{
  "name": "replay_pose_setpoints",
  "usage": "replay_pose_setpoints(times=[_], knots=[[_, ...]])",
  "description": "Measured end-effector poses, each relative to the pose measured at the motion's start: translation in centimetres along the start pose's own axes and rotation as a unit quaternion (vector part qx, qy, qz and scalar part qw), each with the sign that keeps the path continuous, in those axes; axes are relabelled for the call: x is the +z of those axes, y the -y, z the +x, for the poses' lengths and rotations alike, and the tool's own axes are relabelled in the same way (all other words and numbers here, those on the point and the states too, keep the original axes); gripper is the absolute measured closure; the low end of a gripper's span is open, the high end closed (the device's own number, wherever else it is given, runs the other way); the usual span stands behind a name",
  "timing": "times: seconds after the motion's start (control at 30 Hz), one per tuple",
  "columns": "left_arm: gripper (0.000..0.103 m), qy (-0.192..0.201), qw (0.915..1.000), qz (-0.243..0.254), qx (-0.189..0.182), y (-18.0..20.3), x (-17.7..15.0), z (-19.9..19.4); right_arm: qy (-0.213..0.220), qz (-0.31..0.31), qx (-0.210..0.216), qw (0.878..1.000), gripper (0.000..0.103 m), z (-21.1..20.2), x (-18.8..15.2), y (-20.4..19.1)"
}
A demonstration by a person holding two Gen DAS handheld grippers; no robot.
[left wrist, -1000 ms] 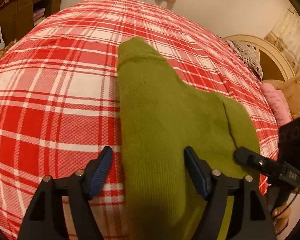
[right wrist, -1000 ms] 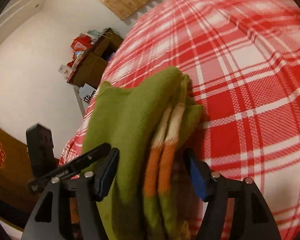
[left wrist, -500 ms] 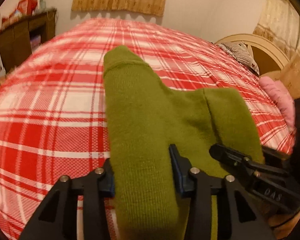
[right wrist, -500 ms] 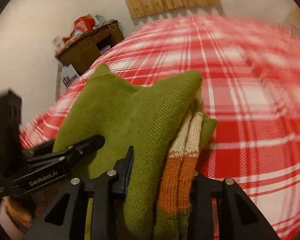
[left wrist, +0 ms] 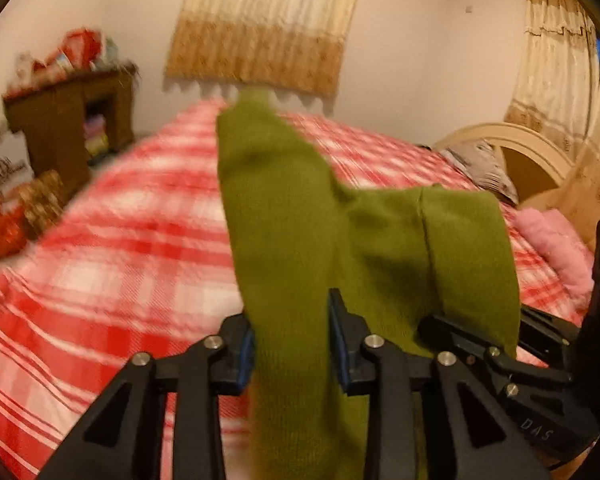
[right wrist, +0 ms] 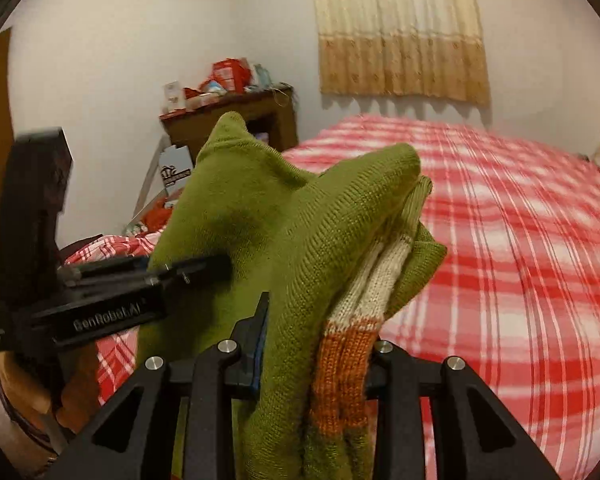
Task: Fold small clothes
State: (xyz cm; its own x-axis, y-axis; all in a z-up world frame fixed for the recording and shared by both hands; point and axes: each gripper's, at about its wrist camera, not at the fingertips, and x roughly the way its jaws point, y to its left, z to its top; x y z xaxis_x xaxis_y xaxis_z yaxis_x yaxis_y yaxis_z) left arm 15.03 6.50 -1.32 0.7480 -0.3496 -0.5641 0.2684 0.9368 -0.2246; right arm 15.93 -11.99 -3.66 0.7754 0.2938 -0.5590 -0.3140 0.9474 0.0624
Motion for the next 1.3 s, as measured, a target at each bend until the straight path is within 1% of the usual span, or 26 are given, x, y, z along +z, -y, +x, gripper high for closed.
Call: replay_pose_setpoints(times=[0.03, 0.07, 0.13, 0.2, 0.23, 0.27, 0.3, 0.37, 0.4, 0.43, 0.5, 0.57, 0.63, 0.73, 0.77, 0.8, 0.87, 0.9, 0.93, 0.97, 1.0, 1.1, 1.13, 1.17, 1.23, 1.3], knots=[[0.076, -0.001, 0.9999, 0.001, 0.012, -0.7, 0.8, 0.4, 0.003, -0.006, 0.002, 1.0, 0.072, 0.5, 0.6, -0.3], [0.076, -0.004, 0.9999, -0.005, 0.016, -1.4, 1.5, 0.9, 0.005, -0.006, 0.007, 1.0, 0.072, 1.2, 1.4, -0.5], [0.076, 0.003, 0.9996, -0.027, 0.011, -3.0, 2.5, 2.1, 0.009, -0.001, 0.017, 1.0, 0.073, 2.9, 2.8, -0.5], [0.076, 0.005, 0.9992, -0.032, 0.025, -4.1, 3.1, 3.6, 0.017, -0.004, 0.014, 1.0, 0.074, 5.3, 4.0, -0.4], [0.077, 0.001, 0.9987, -0.027, 0.043, -4.8, 3.5, 4.8, 0.013, -0.005, 0.009, 1.0, 0.074, 6.6, 4.4, -0.3], [0.079, -0.007, 0.9984, -0.026, 0.051, -5.3, 3.6, 5.4, -0.002, 0.0, 0.008, 1.0, 0.074, 8.3, 4.6, 0.2], [0.081, -0.01, 0.9982, -0.03, 0.05, -5.8, 3.5, 5.4, -0.016, 0.008, 0.01, 1.0, 0.074, 9.4, 4.6, 0.7], [0.079, -0.011, 0.998, -0.048, 0.04, -7.3, 3.0, 4.9, -0.043, 0.034, 0.013, 0.998, 0.074, 11.1, 3.8, 2.3], [0.069, -0.012, 0.9978, -0.053, 0.038, -7.6, 2.6, 4.7, -0.051, 0.041, 0.011, 0.998, 0.074, 11.5, 3.2, 2.9], [0.048, -0.018, 0.9972, -0.061, 0.04, -8.1, 2.0, 4.7, -0.056, 0.049, 0.003, 0.997, 0.074, 11.9, 2.6, 3.8], [0.027, -0.033, 0.9949, -0.088, 0.036, -8.6, 0.8, 5.1, -0.061, 0.071, 0.01, 0.996, 0.074, 12.2, 1.9, 5.0], [0.027, -0.048, 0.9919, -0.116, 0.016, -8.9, -0.6, 5.9, -0.065, 0.09, 0.017, 0.994, 0.074, 12.4, 1.3, 5.8], [0.027, -0.081, 0.9851, -0.152, 0.001, -9.2, -2.3, 7.5, -0.069, 0.084, 0.013, 0.994, 0.074, 12.7, 1.1, 6.0], [0.027, -0.101, 0.9742, -0.197, -0.044, -8.5, -3.7, 8.3, -0.072, 0.081, 0.01, 0.994, 0.074, 13.0, 0.8, 6.0], [0.027, -0.107, 0.9718, -0.202, -0.058, -8.2, -3.8, 8.7, -0.071, 0.083, 0.009, 0.994, 0.074, 13.1, 0.8, 6.1], [0.027, -0.108, 0.9734, -0.192, -0.061, -7.4, -3.8, 9.1, -0.071, 0.084, 0.01, 0.994, 0.074, 13.1, 0.6, 6.1], [0.034, -0.104, 0.9814, -0.157, -0.04, -5.9, -3.6, 9.7, -0.073, 0.088, 0.008, 0.993, 0.074, 13.1, 0.4, 6.2], [0.054, -0.105, 0.9814, -0.152, -0.052, -5.6, -3.6, 9.8, -0.074, 0.088, 0.007, 0.993, 0.074, 13.1, 0.2, 6.1], [0.059, -0.108, 0.9789, -0.158, -0.071, -5.6, -3.6, 10.1, -0.074, 0.088, 0.006, 0.993, 0.074, 13.0, 0.1, 6.1], [0.06, -0.106, 0.9778, -0.167, -0.07, -5.6, -3.5, 10.0, -0.074, 0.086, 0.002, 0.994, 0.074, 12.9, 0.1, 6.0], [0.063, -0.106, 0.9786, -0.163, -0.067, -5.4, -3.4, 9.8, -0.074, 0.082, -0.003, 0.994, 0.074, 12.7, 0.1, 5.8], [0.068, -0.096, 0.9873, -0.118, -0.043, -4.1, -2.9, 8.5, -0.067, 0.067, -0.012, 0.995, 0.074, 11.8, 0.3, 4.8], [0.068, -0.088, 0.9914, -0.091, -0.034, -3.2, -2.4, 7.5, -0.059, 0.058, -0.012, 0.996, 0.074, 11.2, 0.6, 4.2], [0.068, -0.081, 0.9936, -0.074, -0.029, -2.6, -2.0, 6.8, -0.047, 0.043, -0.012, 0.998, 0.074, 10.3, 1.0, 3.4], [0.069, -0.065, 0.9965, -0.046, -0.024, -2.0, -0.9, 5.4, -0.029, 0.016, -0.011, 0.999, 0.074, 9.0, 1.9, 2.1], [0.069, -0.047, 0.9984, -0.03, -0.014, -2.3, 0.5, 4.5, -0.01, -0.001, -0.005, 1.0, 0.074, 8.0, 3.0, 1.4]])
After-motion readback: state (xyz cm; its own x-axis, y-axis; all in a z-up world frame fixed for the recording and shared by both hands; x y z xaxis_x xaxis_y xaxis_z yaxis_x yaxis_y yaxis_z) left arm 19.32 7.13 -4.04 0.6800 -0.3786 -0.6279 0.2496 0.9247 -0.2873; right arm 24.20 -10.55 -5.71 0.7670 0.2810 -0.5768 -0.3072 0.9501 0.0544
